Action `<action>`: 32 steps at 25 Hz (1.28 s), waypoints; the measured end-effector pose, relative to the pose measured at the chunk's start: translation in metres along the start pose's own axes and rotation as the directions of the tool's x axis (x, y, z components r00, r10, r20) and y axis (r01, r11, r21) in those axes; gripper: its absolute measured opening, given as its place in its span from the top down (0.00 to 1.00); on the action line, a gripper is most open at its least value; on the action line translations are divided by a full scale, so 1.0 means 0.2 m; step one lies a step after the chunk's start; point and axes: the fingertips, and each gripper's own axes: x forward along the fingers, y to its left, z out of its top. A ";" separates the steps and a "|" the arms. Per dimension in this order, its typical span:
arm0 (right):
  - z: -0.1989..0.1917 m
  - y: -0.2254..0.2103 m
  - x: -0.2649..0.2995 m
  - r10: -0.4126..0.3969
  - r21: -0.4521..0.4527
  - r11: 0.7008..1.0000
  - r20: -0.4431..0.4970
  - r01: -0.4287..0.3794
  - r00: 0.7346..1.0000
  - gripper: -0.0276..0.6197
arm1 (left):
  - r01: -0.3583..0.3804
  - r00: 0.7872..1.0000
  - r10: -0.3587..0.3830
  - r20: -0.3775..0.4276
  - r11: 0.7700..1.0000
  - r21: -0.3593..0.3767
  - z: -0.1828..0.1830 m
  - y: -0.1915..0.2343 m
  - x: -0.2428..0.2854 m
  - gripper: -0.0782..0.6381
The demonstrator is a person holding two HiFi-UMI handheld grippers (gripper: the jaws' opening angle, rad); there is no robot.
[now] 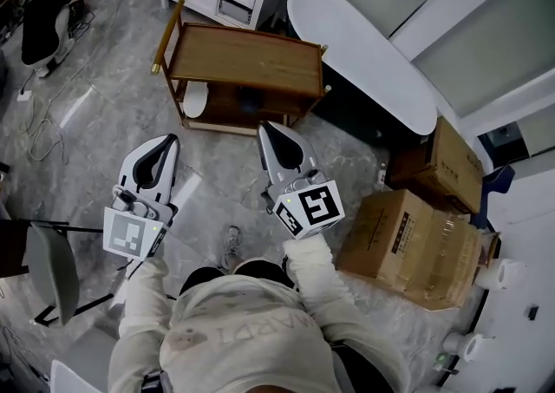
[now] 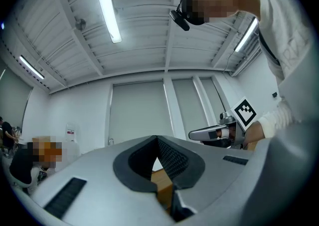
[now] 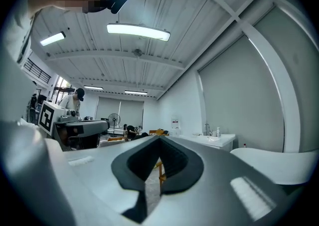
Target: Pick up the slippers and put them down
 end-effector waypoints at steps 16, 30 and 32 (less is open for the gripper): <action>-0.40 -0.39 0.63 0.074 0.051 0.996 -0.145 -0.067 0.987 0.94 | -0.081 0.996 0.081 -0.044 0.997 -0.012 -0.31 0.36 0.44 0.88; -0.97 -0.42 1.12 0.004 0.173 0.984 -0.292 0.049 0.957 0.94 | 0.030 0.992 -0.038 -0.123 0.997 -0.070 -0.73 0.76 0.58 0.88; -1.08 -0.42 1.18 -0.001 0.187 0.980 -0.313 0.063 0.950 0.94 | 0.038 0.990 -0.050 -0.135 0.995 -0.089 -0.80 0.81 0.58 0.88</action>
